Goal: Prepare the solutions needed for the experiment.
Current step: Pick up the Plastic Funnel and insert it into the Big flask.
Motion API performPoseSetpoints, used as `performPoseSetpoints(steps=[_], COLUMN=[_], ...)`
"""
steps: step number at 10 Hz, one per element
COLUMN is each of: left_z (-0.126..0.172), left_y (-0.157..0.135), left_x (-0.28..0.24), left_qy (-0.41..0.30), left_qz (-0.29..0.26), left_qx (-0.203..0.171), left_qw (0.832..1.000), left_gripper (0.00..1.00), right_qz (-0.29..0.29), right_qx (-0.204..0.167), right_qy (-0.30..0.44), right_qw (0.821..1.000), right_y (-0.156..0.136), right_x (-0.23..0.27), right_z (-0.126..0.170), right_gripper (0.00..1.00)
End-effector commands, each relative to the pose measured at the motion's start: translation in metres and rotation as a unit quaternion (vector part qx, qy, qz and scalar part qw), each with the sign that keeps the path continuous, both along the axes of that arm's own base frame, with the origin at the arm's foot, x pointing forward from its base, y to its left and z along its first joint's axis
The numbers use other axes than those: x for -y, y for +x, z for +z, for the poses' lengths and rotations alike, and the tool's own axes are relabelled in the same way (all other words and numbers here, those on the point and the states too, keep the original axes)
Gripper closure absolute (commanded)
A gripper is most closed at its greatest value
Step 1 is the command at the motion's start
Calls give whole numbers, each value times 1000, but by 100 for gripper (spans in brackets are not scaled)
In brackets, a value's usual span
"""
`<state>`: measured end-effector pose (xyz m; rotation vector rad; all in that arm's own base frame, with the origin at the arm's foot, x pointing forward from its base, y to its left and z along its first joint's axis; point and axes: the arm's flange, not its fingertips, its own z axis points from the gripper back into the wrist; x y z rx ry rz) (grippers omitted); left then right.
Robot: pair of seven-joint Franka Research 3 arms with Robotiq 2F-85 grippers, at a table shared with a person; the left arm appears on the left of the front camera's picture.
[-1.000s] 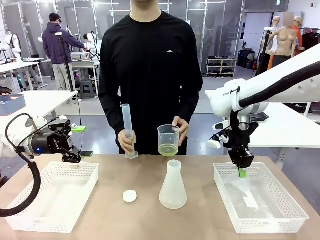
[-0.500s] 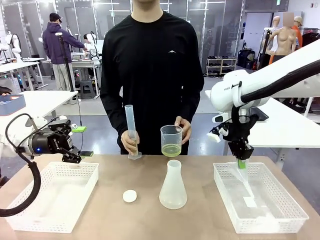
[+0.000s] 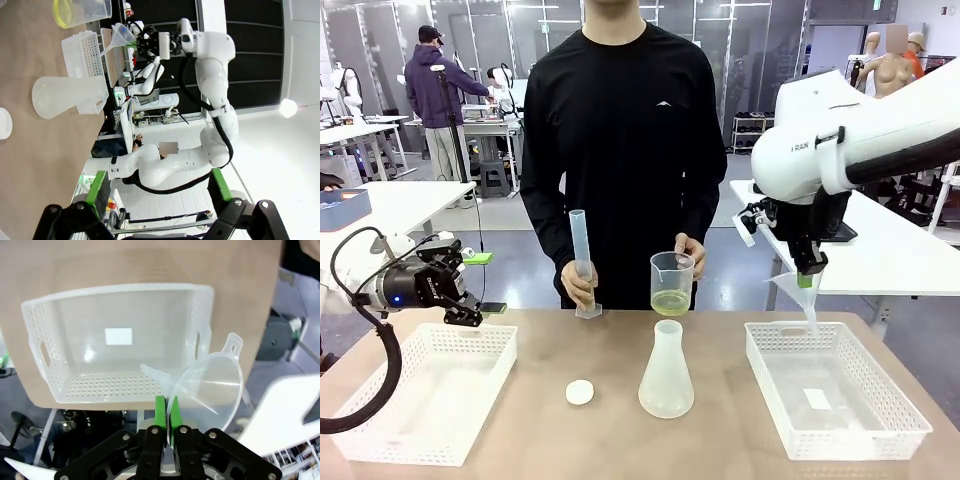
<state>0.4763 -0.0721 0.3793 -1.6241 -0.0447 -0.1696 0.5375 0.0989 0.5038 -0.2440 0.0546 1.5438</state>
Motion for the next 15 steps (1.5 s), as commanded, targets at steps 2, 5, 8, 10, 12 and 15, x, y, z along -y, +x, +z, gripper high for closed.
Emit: performPoseSetpoints(steps=[2, 5, 8, 10, 12, 15], left_z=[2, 2, 2, 2, 2, 2], left_y=[-1, -1, -1, -1, -1, -1], left_x=[0, 0, 0, 0, 0, 0], left_qy=[-4, -4, -4, -4, -4, -4], left_qz=[2, 2, 2, 2, 2, 2], left_qx=[-2, -2, -2, -2, -2, -2], left_qw=[1000, 1000, 1000, 1000, 1000, 1000], left_gripper=[0, 0, 0, 0, 0, 0], right_qz=[-25, -33, -48, -21, -21, -21], right_qx=[120, 200, 188, 188, 188, 188], right_qy=[-29, -38, -16, -31, -31, -31], right_qw=[992, 979, 981, 981, 981, 981], right_y=[-60, -107, -108, -114, -114, -114], right_x=[-15, -22, -18, -23, -23, -23], right_z=[20, 38, 29, 45, 45, 45], right_gripper=[100, 100, 100, 100, 100, 100])
